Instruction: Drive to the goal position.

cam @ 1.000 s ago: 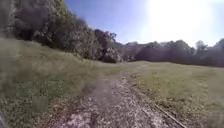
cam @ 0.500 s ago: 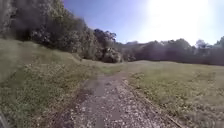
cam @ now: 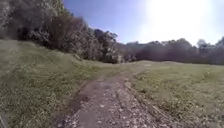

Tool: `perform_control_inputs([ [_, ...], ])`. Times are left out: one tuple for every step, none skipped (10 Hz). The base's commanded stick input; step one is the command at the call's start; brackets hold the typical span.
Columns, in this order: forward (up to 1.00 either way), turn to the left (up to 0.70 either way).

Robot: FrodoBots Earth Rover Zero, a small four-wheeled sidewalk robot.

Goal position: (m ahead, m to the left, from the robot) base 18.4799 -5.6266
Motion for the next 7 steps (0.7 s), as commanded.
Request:
perform_control_inputs([
  [0.7,0.0],
  [0.7,0.0],
  [0.7,0.0],
  [0.7,0.0],
  [0.7,0.0],
  [0.7,0.0],
  [0.7,0.0],
])
